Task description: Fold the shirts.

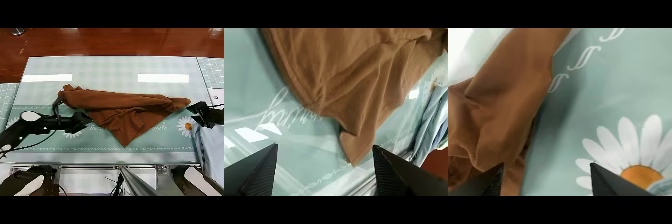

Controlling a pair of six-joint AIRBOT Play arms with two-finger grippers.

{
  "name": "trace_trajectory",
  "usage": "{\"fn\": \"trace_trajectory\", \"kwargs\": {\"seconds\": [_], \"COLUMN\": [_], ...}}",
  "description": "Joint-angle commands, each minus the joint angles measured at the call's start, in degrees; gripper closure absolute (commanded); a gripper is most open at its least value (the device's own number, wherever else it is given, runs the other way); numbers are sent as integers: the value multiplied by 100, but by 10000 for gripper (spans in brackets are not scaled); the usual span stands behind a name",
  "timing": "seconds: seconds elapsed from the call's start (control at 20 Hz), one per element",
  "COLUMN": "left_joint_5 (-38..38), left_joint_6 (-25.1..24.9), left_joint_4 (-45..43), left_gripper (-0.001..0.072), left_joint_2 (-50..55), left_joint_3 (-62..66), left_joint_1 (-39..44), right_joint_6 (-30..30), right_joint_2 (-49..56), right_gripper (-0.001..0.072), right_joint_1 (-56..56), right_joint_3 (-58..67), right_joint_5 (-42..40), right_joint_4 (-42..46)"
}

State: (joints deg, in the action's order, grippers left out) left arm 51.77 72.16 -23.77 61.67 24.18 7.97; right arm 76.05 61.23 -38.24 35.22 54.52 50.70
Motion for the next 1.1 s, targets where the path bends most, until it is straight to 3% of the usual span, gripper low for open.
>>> {"fn": "trace_trajectory", "kwargs": {"seconds": [0.0,0.1,0.65,0.7,0.8,0.85,1.05], "left_joint_5": [-682,-675,-664,-669,-669,-649,-610], "left_joint_6": [-79,-264,-262,-343,-581,-826,-850], "left_joint_4": [691,719,1322,1397,1397,1394,1394], "left_gripper": [7,9,12,133,683,688,688], "left_joint_2": [501,798,1805,1827,1845,1845,1843], "left_joint_3": [52,275,970,1029,1176,1268,1530], "left_joint_1": [699,852,1207,1217,1281,1296,1300], "right_joint_6": [-140,-162,-286,-286,-286,-286,-273], "right_joint_2": [-39,-39,-39,-39,-39,-39,-35], "right_gripper": [93,93,93,93,93,93,93], "right_joint_1": [-11,-11,-11,-11,-11,-11,-11], "right_joint_3": [-107,-107,-107,-107,-107,-107,-105], "right_joint_5": [-31,-22,125,122,122,118,-57], "right_joint_4": [-177,-177,-175,-177,-175,-175,-452]}}
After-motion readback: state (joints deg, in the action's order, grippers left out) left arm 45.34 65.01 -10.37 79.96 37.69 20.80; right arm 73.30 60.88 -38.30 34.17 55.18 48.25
